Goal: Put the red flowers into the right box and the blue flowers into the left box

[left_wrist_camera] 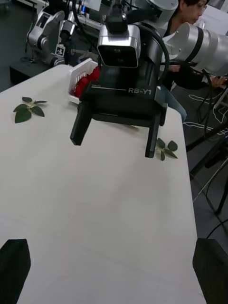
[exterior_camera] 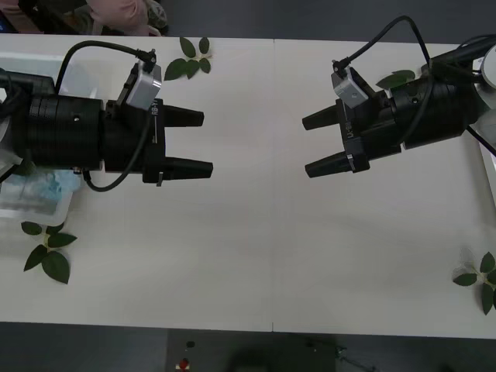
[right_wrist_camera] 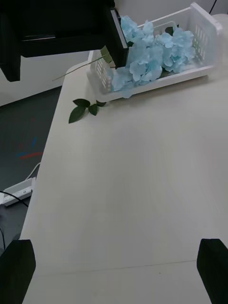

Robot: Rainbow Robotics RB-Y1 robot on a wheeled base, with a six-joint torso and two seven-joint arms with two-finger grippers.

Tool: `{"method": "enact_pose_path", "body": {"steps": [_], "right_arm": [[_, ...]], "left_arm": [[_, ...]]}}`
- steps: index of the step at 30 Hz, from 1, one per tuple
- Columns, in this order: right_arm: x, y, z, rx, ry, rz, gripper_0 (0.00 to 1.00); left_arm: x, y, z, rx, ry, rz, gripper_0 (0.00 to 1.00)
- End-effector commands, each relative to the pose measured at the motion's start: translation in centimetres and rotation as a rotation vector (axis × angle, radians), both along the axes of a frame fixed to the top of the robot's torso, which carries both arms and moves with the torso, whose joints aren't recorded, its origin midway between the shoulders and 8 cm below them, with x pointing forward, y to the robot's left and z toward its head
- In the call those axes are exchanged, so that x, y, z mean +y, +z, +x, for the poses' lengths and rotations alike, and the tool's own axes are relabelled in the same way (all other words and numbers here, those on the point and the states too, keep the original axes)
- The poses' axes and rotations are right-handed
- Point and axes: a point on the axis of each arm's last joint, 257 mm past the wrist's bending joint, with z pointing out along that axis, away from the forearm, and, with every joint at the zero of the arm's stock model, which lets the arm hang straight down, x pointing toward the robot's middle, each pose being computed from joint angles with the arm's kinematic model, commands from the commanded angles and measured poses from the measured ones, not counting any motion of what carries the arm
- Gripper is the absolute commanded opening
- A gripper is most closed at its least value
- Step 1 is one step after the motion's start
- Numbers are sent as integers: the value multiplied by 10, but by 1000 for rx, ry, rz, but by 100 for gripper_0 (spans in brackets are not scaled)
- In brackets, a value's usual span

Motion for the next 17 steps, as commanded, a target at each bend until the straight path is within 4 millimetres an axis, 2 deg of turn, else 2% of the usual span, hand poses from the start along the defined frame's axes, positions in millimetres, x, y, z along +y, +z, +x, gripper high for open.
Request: {"method": "enact_pose_path", "body": {"steps": [1,17], "right_arm": [[10,18,-1,-61,32,2,100],[10,18,-1,-61,32,2,100]], "left_arm": [[1,7,-3,35,3,3,100],[-3,11,-5,47,-4,-18,100]]}}
